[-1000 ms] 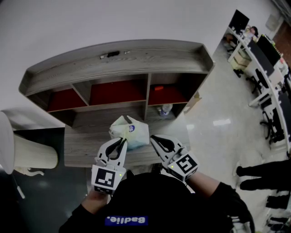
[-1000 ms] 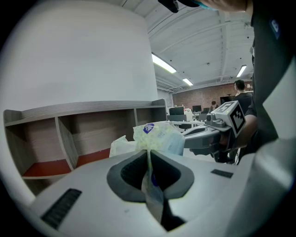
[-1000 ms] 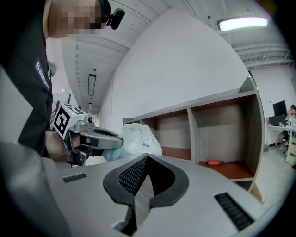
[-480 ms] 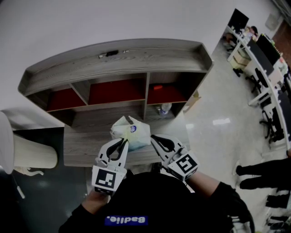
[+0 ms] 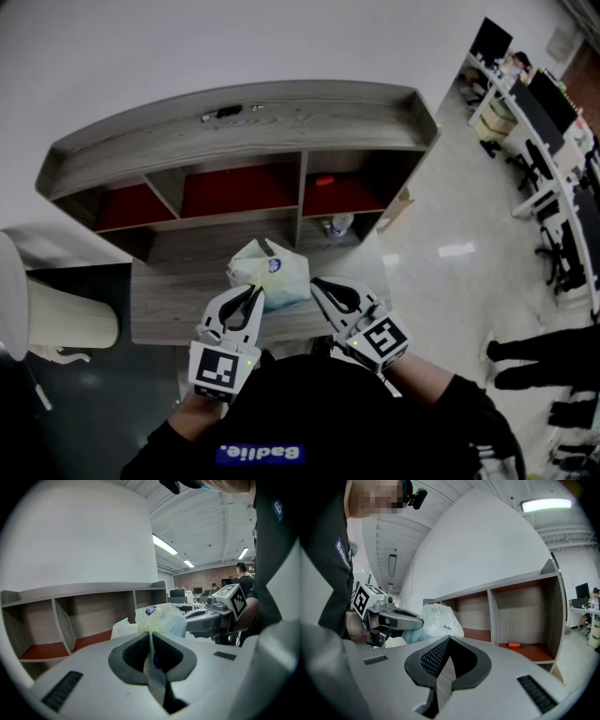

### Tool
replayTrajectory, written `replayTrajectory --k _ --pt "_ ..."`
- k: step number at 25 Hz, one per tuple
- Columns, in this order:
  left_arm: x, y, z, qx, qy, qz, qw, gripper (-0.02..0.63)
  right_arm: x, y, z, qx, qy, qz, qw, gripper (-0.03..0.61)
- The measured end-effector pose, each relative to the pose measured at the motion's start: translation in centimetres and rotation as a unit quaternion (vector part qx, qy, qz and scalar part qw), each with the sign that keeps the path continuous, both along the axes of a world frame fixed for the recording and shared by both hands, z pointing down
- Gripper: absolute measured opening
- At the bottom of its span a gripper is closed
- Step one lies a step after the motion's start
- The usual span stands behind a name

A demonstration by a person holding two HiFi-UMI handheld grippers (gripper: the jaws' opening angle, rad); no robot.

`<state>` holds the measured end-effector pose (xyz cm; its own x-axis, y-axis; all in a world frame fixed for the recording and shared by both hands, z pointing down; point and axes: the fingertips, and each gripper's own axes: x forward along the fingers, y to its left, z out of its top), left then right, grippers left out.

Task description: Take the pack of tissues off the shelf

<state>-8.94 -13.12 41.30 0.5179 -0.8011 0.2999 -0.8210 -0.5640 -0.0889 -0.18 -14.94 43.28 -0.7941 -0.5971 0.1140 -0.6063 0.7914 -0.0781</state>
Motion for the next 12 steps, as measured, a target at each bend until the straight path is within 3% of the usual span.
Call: replayTrajectory --k 12 --pt "-0.37 -0.47 0.01 0.001 -0.001 -0.002 1.0000 0.023 -0.29 -0.48 -0.09 0.002 0.000 -0.003 1.000 0.029"
